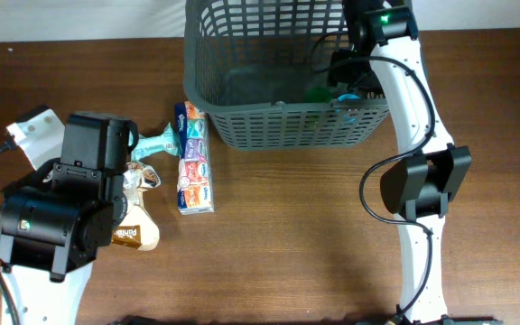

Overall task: Pack container
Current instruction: 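Lower the tin into the basket and open the right gripper, then withdraw the right gripper out of the basket to the right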

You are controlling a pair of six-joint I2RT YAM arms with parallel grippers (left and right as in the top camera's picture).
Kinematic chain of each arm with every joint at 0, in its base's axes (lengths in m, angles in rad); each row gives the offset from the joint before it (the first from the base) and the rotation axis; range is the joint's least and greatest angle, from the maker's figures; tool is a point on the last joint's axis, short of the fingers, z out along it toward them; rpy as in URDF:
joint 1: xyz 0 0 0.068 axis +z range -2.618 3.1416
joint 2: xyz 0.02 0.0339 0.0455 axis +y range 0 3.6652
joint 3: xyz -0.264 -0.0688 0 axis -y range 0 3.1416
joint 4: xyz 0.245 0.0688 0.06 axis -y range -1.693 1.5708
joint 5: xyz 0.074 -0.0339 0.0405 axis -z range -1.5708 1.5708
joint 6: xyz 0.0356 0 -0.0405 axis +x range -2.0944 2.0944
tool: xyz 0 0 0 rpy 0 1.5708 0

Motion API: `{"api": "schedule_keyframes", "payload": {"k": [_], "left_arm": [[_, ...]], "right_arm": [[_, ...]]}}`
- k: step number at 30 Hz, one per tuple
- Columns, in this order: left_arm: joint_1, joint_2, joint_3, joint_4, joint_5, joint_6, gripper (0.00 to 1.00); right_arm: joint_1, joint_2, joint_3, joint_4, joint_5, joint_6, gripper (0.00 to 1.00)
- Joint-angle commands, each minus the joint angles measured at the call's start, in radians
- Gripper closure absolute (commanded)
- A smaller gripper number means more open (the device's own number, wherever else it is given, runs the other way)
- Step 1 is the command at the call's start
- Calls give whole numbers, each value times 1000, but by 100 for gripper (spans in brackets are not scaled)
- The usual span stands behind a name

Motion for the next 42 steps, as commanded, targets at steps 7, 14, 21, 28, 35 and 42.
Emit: {"api": "schedule_keyframes", "payload": {"k": [7,14,21,28,35,42], "left_arm": [[5,1,10,-1,-18,-13,1],[5,1,10,-1,-18,-14,0],[5,1,10,-1,-18,-13,0],[5,1,10,-1,-18,-14,0],[5,1,10,-1,-18,-13,1],[5,1,10,-1,-18,-13,1]], "right_arm": [[0,3,7,3,-2,0,4],[-1,-14,201,-10,-84,-33,1],[-16,-74,532,-95,-100,-34,1],[-126,-272,568,-164,-56,-39,1],[-322,-435,553,-249,13,13,1],[-447,-494,496,-249,12,0,1]]}}
